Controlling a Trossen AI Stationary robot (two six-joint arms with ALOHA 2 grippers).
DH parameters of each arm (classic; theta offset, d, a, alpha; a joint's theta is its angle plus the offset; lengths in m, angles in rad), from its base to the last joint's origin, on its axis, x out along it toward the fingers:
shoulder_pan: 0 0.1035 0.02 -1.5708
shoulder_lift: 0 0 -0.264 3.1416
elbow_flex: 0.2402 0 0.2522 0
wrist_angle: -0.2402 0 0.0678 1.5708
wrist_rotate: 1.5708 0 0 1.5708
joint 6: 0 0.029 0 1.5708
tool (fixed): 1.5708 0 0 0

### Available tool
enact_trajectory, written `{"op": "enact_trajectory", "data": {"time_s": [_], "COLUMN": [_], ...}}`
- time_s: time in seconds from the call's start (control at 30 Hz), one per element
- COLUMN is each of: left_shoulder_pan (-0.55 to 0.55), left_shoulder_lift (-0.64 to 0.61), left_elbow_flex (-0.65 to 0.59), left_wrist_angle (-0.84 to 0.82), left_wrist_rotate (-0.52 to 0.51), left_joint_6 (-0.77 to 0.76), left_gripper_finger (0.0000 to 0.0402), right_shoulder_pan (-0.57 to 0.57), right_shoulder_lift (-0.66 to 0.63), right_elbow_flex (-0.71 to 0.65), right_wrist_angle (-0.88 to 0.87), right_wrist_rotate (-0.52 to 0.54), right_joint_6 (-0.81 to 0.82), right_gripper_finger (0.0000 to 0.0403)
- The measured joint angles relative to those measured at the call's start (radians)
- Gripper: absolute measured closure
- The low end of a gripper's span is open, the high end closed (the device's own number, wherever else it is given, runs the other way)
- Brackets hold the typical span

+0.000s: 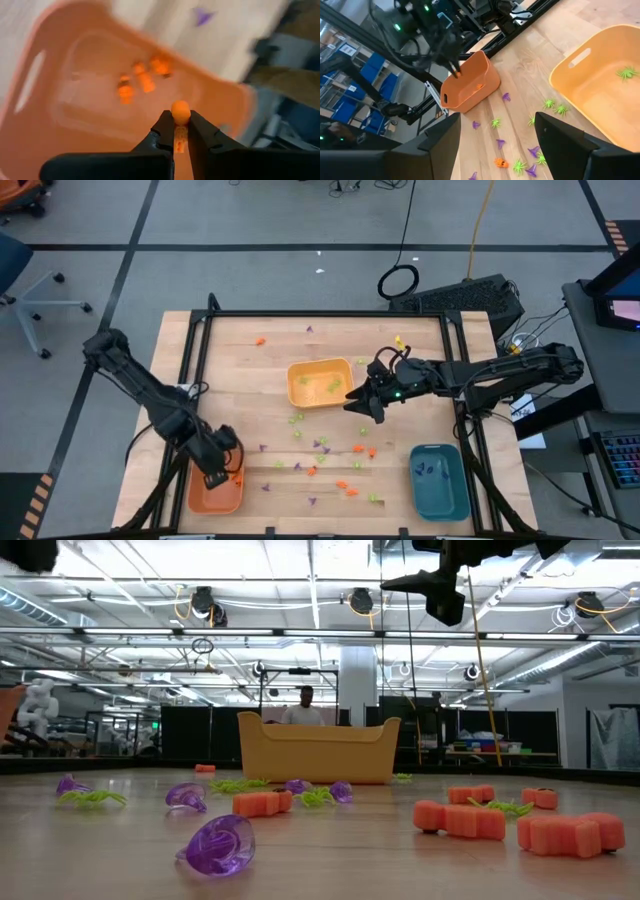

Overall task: Sort Halloween decoration
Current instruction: Put the orange skeleton toy into the orange bin, then put the violet witch hat toy into the blue bin

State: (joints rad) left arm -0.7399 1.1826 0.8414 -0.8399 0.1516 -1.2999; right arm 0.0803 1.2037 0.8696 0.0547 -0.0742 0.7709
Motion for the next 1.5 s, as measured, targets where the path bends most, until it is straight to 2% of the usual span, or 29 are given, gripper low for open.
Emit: {"op": "enact_trajectory", "data": {"time_s": [0.4,0.53,0.63,0.77,0.87,0.97,1.03,1.13,1.5], "left_shoulder_pan": [-0.036,-0.036,-0.04,-0.042,-0.038,-0.038,-0.039,-0.038,0.031], "left_shoulder_lift": [0.193,0.231,0.235,0.235,0.235,0.231,0.218,0.174,-0.031], "left_elbow_flex": [-0.032,-0.032,-0.032,-0.032,-0.032,-0.032,-0.027,-0.001,0.086], "left_wrist_angle": [0.042,0.057,0.057,0.053,0.045,0.045,0.042,0.042,-0.06], "left_wrist_rotate": [-0.018,0.014,0.015,0.025,0.118,0.23,0.28,0.287,0.225], "left_joint_6": [-0.005,-0.06,-0.118,-0.136,-0.14,-0.18,-0.22,-0.253,-0.255], "left_gripper_finger": [0.0381,0.0371,0.0336,0.0269,0.0227,0.0205,0.0203,0.0211,0.027], "right_shoulder_pan": [0.0,0.0,0.0,0.0,0.0,0.0,0.0,0.0,0.0], "right_shoulder_lift": [0.0,0.0,0.0,0.0,0.0,0.0,0.0,0.0,0.0], "right_elbow_flex": [0.0,0.0,0.0,0.0,0.0,0.0,0.0,0.0,0.0], "right_wrist_angle": [0.0,0.0,0.0,0.0,0.0,0.0,0.0,0.0,0.0], "right_wrist_rotate": [0.001,0.001,0.001,0.001,0.0,0.0,0.0,0.0,0.0], "right_joint_6": [0.003,0.003,0.003,0.0,0.0,0.0,0.0,0.001,-0.008], "right_gripper_finger": [0.0163,0.0163,0.0163,0.0163,0.0163,0.0163,0.0163,0.0163,0.0163]}}
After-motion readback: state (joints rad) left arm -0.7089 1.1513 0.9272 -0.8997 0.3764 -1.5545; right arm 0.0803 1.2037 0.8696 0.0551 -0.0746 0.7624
